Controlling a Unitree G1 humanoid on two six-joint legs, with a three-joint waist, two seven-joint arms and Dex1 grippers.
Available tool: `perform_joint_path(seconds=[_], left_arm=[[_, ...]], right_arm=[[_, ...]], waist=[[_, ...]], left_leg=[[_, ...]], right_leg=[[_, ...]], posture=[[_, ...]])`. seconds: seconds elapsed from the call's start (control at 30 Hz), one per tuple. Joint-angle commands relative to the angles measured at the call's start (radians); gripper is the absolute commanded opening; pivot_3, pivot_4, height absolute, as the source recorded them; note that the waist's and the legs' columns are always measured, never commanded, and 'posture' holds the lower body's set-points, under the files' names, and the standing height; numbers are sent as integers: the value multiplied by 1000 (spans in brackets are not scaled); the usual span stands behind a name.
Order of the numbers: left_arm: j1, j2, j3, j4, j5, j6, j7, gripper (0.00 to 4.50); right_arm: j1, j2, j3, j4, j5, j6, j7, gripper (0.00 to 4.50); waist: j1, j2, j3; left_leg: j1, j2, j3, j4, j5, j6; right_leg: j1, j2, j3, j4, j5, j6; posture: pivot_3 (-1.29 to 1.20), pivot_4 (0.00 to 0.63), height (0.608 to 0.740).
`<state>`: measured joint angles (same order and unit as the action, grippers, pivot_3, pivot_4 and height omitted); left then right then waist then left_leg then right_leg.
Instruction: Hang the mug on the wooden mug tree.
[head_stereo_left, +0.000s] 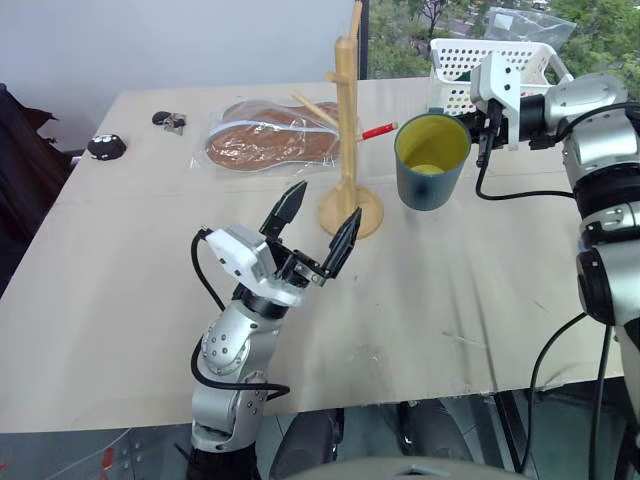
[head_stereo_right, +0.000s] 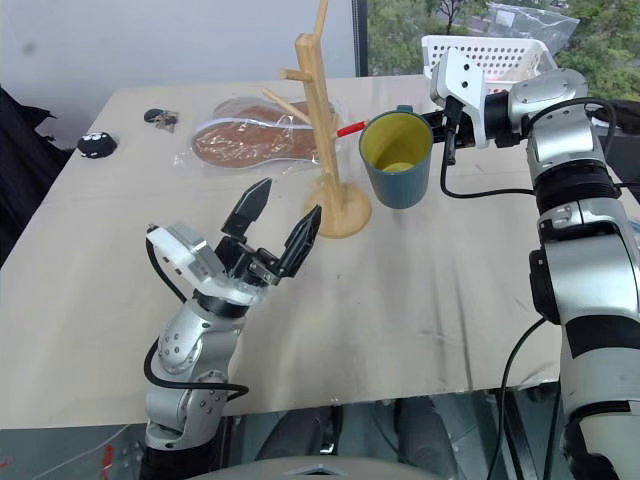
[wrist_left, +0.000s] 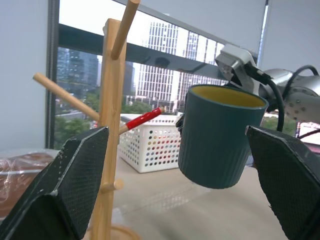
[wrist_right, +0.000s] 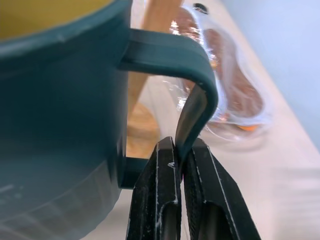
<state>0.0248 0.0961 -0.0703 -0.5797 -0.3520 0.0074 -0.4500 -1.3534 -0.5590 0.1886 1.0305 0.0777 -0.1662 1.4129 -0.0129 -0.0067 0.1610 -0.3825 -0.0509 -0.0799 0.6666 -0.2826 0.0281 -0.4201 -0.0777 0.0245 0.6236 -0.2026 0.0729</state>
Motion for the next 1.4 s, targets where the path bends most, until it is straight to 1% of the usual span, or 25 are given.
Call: perform_joint_path(seconds=[0.03, 0.13, 0.37, 0.6, 0.73, 0.77, 0.8, 0.93, 0.97, 1.03, 1.07, 1.1, 1.17, 1.23, 1.27, 1.3, 1.33, 1.4], left_arm=[[19, 9, -18, -47, 13, -31, 11, 4500], [40, 26, -13, -45, 18, -35, 13, 4500], [68, 60, -22, -36, 14, -45, 5, 4500], [62, 75, -14, -22, 12, -53, 6, 4500], [59, 77, -16, -15, 10, -55, 7, 4500], [58, 77, -17, -13, 9, -56, 7, 4500], [58, 77, -18, -12, 9, -56, 7, 4500], [62, 87, -15, -13, 2, -49, 1, 4500], [65, 90, -15, -14, 2, -49, -1, 4500], [75, 96, -16, -19, 1, -48, -2, 4500], [79, 102, -16, -22, 0, -47, -4, 4500], [86, 111, -12, -25, -6, -37, -7, 4500], [108, 148, -7, -33, -33, 38, -13, 4500], [136, 203, -5, -38, -37, 133, -15, 4500], [153, 225, 4, -41, -39, 163, -11, 4500], [175, 245, 19, -44, -51, 187, -10, 4500], [195, 261, 36, -50, -60, 205, -8, 4500], [228, 289, 60, -61, -71, 243, -6, 4500]], right_arm=[[-97, 33, -14, 81, -31, -50, 17, 17], [-127, 56, -12, 133, -66, -88, 10, 17], [-177, 108, -7, 200, -137, -97, -35, 17], [-212, 170, -28, 217, -167, -61, -106, 17], [-216, 176, -38, 217, -168, -26, -121, 17], [-214, 171, -37, 216, -171, -20, -126, 592], [-213, 168, -37, 216, -174, -17, -131, 785], [-194, 124, -64, 215, -159, 9, -175, 2693], [-189, 116, -72, 213, -152, 18, -178, 3276], [-158, 86, -119, 205, -120, 40, -216, 4208], [-141, 71, -142, 199, -102, 51, -224, 4464], [-107, 46, -176, 182, -74, 65, -232, 4464], [1, -13, -227, 98, -18, 125, -180, 4464], [154, -56, -270, -81, 56, 238, -122, 4464], [253, -65, -297, -218, 109, 318, -120, 4464], [385, -69, -335, -402, 173, 418, -148, 4464], [515, -60, -374, -572, 228, 490, -194, 4464], [773, -14, -449, -880, 314, 567, -305, 4464]], waist=[[-1, 0, 0], [-1, 0, 0], [-1, 1, 0], [-4, 1, 1], [-1, 1, 1], [0, 1, 1], [0, 1, 1], [0, 1, 1], [0, 1, 1], [-1, 1, 1], [-1, 1, 1], [1, 1, 1], [4, 1, 1], [8, 1, 0], [8, 1, 0], [6, 1, 0], [5, 1, 0], [4, 2, 0]], left_leg=[[0, 0, 0, 1, 0, 0], [0, 0, 0, 1, 0, 0], [-1, 0, 0, 0, 0, 0], [-1, 0, 0, 0, 0, 0], [-1, 0, 0, 0, 0, 0], [-1, 0, 0, 0, 0, 0], [-2, -1, 0, 0, 0, 0], [-2, -1, 0, 0, 0, 0], [-2, -1, 0, 0, 0, 0], [-2, -1, 0, 0, 0, 0], [-2, -1, 0, 0, 0, 0], [-2, -1, 0, 0, 0, 0], [-2, -1, 0, 0, 0, 0], [-2, -1, -1, 0, 0, 0], [-2, -1, -1, 0, 0, 0], [-2, -1, -2, 0, 0, 0], [-3, 0, -1, 0, 0, 0], [-4, 0, -2, -1, 0, 0]], right_leg=[[0, 0, 1, 1, 0, 0], [-1, 0, 1, 1, 0, 0], [-2, 0, 1, 2, 0, 0], [-3, 0, 1, 2, 0, 0], [-3, 0, 1, 2, 0, 0], [-3, 0, 0, 2, 0, 0], [-3, 0, 0, 2, 0, 0], [-3, 0, 0, 2, 0, 0], [-3, 0, 0, 2, 0, 0], [-3, 0, 0, 2, 0, 0], [-3, 0, 0, 2, 0, 0], [-3, 0, 0, 2, 0, 0], [-2, 0, 0, 1, 0, 0], [-1, 0, -1, 1, 0, 0], [-1, -1, -2, 1, 0, 0], [-1, -1, -1, 1, 0, 0], [-2, -1, -1, 1, 0, 0], [-4, -1, -1, 1, 0, 0]], posture=[[0, 150, 740], [0, 150, 740], [0, 150, 740], [0, 150, 740], [0, 150, 740], [0, 150, 740], [0, 150, 740], [0, 150, 740], [0, 150, 740], [0, 150, 740], [0, 150, 740], [0, 150, 740], [0, 150, 740], [0, 150, 740], [0, 150, 740], [0, 150, 740], [0, 150, 740], [0, 150, 740]])
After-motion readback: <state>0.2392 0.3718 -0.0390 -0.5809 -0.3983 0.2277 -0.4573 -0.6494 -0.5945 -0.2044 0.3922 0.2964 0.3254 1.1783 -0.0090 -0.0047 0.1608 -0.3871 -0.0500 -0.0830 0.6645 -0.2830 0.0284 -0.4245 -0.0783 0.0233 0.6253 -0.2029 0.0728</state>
